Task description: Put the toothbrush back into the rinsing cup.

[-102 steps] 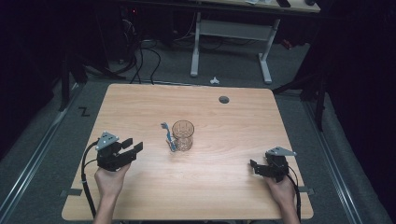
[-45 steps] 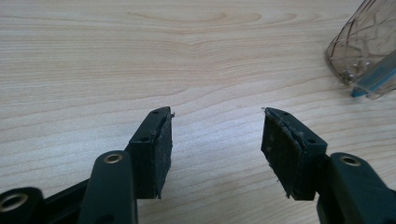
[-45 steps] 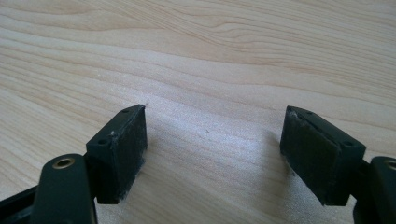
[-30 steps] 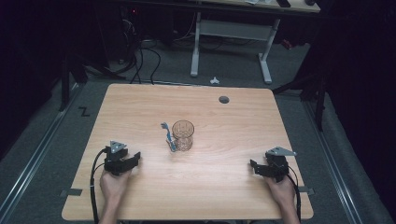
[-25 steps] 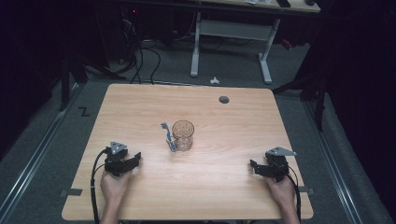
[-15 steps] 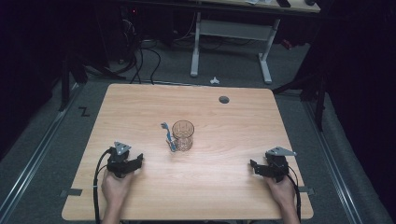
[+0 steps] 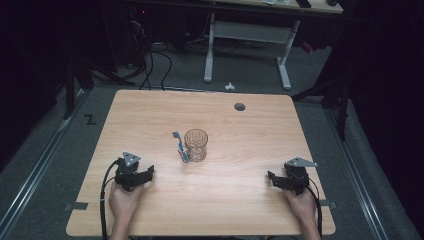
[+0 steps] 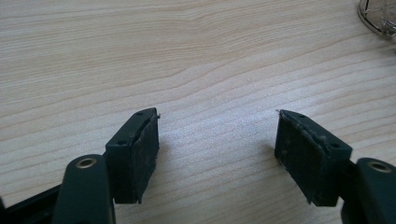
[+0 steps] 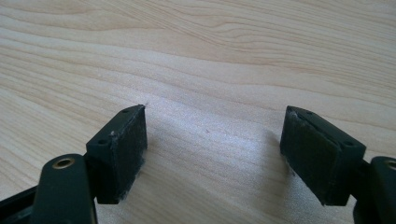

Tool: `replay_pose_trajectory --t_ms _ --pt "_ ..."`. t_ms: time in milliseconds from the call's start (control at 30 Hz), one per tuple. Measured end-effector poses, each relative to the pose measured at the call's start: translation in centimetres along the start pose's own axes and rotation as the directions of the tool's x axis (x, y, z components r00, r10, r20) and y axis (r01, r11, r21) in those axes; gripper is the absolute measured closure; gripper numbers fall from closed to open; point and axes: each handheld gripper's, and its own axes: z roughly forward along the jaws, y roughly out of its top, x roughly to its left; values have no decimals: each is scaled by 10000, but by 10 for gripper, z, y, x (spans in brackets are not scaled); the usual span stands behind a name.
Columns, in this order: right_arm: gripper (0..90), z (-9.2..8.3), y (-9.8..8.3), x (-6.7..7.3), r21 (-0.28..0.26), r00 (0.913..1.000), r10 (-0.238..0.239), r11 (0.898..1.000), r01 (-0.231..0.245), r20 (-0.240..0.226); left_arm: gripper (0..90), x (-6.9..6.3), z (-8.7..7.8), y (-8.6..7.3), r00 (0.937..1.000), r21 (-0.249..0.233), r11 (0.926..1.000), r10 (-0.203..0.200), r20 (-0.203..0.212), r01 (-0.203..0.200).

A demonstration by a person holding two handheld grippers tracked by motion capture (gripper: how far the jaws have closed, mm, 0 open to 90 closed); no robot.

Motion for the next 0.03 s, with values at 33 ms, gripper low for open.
replay_pose_trajectory --t_ms 33 --pt "231 0 0 0 0 10000 1 10000 -1 -2 310 0 0 0 10000 3 10000 5 0 -5"
